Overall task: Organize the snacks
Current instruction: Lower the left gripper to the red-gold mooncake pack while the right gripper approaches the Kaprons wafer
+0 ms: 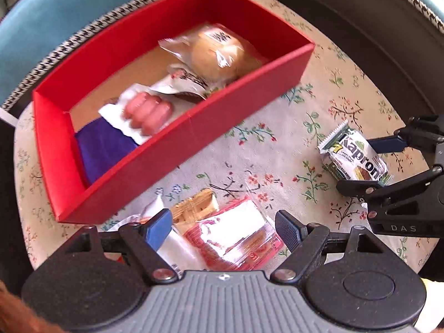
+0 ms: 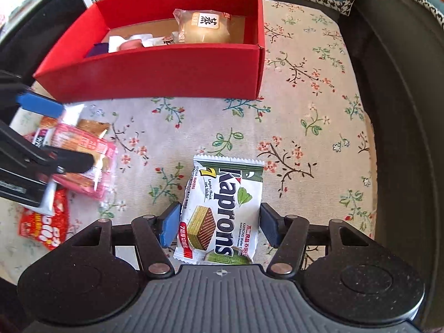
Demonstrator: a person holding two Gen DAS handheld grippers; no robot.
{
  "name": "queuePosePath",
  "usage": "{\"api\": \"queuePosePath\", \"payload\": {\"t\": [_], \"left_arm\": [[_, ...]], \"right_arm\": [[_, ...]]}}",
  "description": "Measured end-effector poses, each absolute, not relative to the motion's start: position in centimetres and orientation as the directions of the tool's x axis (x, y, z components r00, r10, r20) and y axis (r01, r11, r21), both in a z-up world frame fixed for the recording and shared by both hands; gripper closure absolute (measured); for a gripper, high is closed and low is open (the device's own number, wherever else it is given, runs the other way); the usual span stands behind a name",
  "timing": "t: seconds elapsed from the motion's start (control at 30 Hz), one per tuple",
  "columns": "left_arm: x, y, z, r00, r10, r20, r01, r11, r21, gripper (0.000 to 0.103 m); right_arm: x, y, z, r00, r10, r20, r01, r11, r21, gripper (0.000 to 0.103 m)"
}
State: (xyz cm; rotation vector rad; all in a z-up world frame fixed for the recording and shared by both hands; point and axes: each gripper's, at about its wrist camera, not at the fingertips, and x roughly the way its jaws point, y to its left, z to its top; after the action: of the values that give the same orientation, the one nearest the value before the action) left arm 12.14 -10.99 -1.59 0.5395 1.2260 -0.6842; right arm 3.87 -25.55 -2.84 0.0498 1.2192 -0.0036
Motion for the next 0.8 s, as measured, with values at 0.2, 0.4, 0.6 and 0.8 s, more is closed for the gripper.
{"api": "queuePosePath", "payload": {"t": [0.2, 0.4, 0.6, 0.8], "left_arm": [[10.1, -11.0, -2.5, 0.152, -0.122, -0.981, 0.764, 0.644, 0.038, 0.0], [5.8, -11.7, -1.9, 0.076, -0.134, -0.988, 0.818, 0.575, -0.015, 0.0], [5.6, -13.2, -1.0, 0.126, -0.169, -0.978, 0.782, 0.623, -0.006, 0.0], [2.6, -16.2, -3.8, 0.206, -0.035, -0.978, 0.878, 0.448, 0.169, 0.0]], "right_arm": [[3.6, -25.6, -2.9, 0.343, 0.028, -0.939, 0.01, 0.999, 0.034, 0.035], [3.6, -25.8, -2.6, 0.344, 0.03, -0.939, 0.008, 0.999, 0.035, 0.036], [3.2, -26.2, -2.4, 0.345, 0.029, -0.938, 0.006, 0.999, 0.033, 0.036], [2.9, -26.7, -2.3, 0.347, 0.014, -0.938, 0.011, 1.0, 0.019, 0.035]]}}
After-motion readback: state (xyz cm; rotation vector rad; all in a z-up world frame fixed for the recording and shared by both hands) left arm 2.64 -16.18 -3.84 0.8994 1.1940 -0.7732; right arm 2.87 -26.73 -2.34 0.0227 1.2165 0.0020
